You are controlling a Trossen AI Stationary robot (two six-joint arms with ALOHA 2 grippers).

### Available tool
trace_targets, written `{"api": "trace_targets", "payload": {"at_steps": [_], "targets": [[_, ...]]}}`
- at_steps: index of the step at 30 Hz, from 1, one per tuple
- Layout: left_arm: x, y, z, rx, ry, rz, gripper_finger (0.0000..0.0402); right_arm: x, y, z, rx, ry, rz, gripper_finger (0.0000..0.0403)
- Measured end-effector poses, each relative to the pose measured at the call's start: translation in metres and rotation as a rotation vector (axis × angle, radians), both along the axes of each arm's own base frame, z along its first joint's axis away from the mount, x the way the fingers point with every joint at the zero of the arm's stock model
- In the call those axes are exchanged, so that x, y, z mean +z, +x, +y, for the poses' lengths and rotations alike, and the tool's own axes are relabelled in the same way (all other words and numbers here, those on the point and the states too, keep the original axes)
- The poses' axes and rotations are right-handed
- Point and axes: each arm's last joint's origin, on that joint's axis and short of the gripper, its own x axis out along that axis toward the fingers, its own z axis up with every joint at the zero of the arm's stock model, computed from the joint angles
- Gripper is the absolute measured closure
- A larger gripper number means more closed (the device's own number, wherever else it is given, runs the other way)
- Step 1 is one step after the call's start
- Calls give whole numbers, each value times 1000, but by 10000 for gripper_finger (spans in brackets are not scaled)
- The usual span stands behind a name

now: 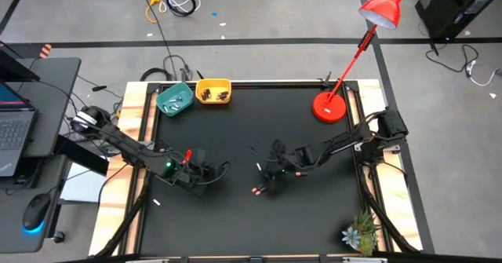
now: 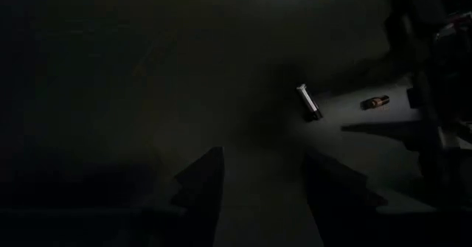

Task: Sort batteries
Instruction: Put the silver battery into the blue bin

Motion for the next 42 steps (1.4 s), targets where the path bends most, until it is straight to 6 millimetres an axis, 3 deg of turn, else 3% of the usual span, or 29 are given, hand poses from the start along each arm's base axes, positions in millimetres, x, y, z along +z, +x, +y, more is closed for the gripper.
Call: {"api": "trace_targets", "payload": {"at_steps": [4, 11, 27, 31, 37, 42], "targets": [[0, 0, 0, 0, 0, 0, 214, 5, 4, -1, -66, -37, -38, 214], [0, 0, 0, -2, 2, 1, 214, -3, 11, -4, -71, -17, -57, 214], [0, 0, -1, -38, -10, 18, 214, -38, 16, 3, -58, -3, 3, 221], [0, 0, -1, -39, -10, 21, 214, -38, 16, 3, -21, -29, 8, 256], [-1, 0, -1, -56, 0, 31, 214, -40, 14, 1, 11, -14, 52, 379], [-1, 0, -2, -75, -16, 35, 214, -40, 13, -3, 9, 25, 82, 380]]}}
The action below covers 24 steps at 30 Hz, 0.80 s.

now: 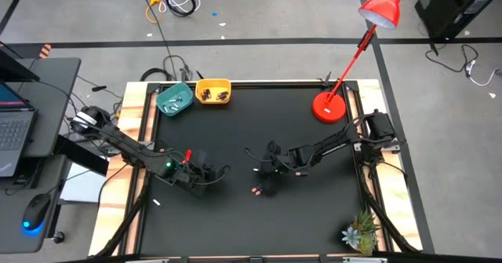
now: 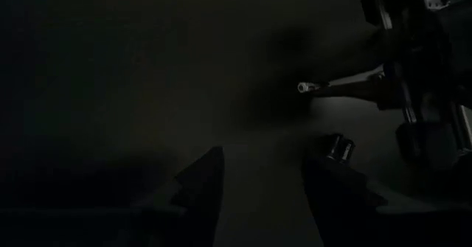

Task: Sort batteries
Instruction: Put the silver battery into the blue bin

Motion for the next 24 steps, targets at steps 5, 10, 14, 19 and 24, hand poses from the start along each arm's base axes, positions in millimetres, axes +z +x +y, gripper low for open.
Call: {"api": "trace_targets", "payload": {"at_steps": [5, 10, 14, 19, 24], "targets": [[4, 4, -3, -69, 24, -35, 214, 17, -1, -3, 7, 21, -17, 380], [11, 11, -6, -127, 52, -119, 214, 64, 9, -3, 49, -63, -115, 380], [20, 17, -6, -99, 138, -214, 214, 106, 18, -3, 84, -119, -180, 380], [36, 24, -7, -63, 290, -353, 214, 160, 28, -2, 77, -164, -307, 380], [54, 28, -6, 33, 399, -469, 214, 178, 29, -1, 54, -202, -319, 380]]}}
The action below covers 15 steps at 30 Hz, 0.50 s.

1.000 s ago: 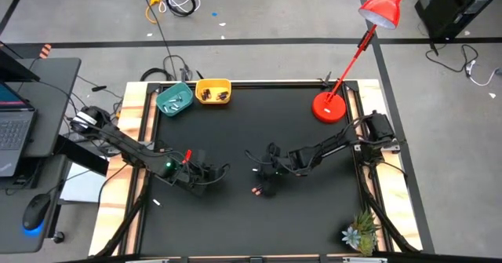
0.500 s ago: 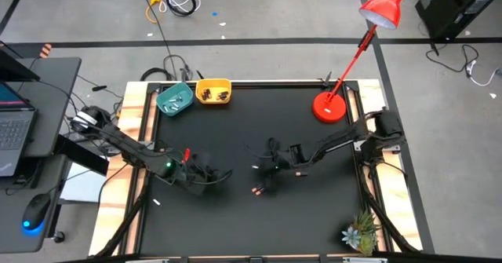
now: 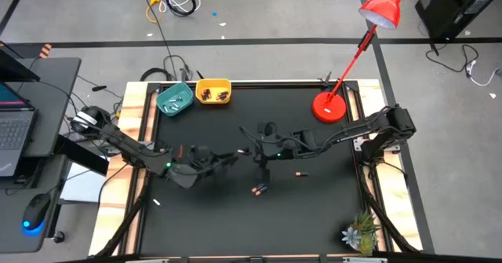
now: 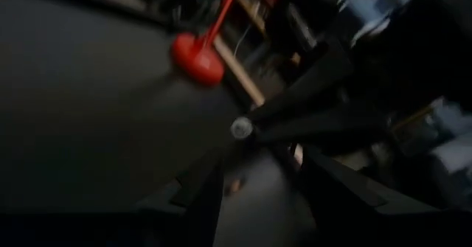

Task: Sort batteries
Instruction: Put the silver battery into the blue bin

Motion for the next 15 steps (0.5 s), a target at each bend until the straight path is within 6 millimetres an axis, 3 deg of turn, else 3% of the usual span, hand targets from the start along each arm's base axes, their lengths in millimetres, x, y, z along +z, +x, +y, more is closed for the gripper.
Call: {"api": "trace_targets", "payload": {"at_steps": [6, 15], "targets": [[15, 2, 1, 29, 66, -83, 214, 13, -4, 6, 9, -43, -29, 380], [18, 4, 6, 47, 62, -109, 214, 21, -6, 22, 16, -52, -101, 380]]}}
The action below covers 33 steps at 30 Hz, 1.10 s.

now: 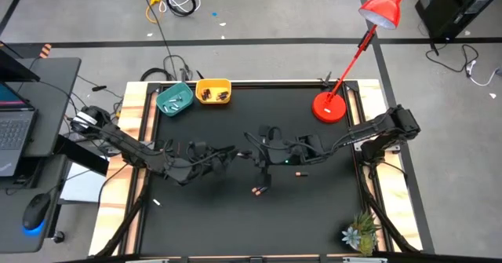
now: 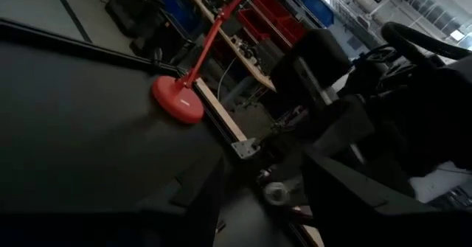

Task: Sort batteries
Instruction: Put the silver battery into the blue bin

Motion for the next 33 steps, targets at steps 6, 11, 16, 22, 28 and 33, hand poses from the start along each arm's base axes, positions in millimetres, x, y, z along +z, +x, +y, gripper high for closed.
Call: {"api": "trace_targets", "payload": {"at_steps": [6, 11, 16, 22, 28, 33], "targets": [[3, 1, 0, -23, -15, -35, 214, 5, 1, 6, 12, 11, -54, 380], [5, 2, 0, -75, -23, -52, 214, 8, 3, 5, 13, 9, -91, 380], [7, 2, 0, -75, -8, -56, 215, 10, 5, 2, 14, -4, -109, 380], [7, 2, 2, -65, 16, -51, 281, 10, 5, 1, 9, -3, -114, 380], [8, 2, 3, -21, 63, -30, 369, 11, 6, -3, -9, -8, -121, 364], [8, 4, 10, 36, 77, -13, 369, 11, 7, -8, -27, -7, -120, 307]]}}
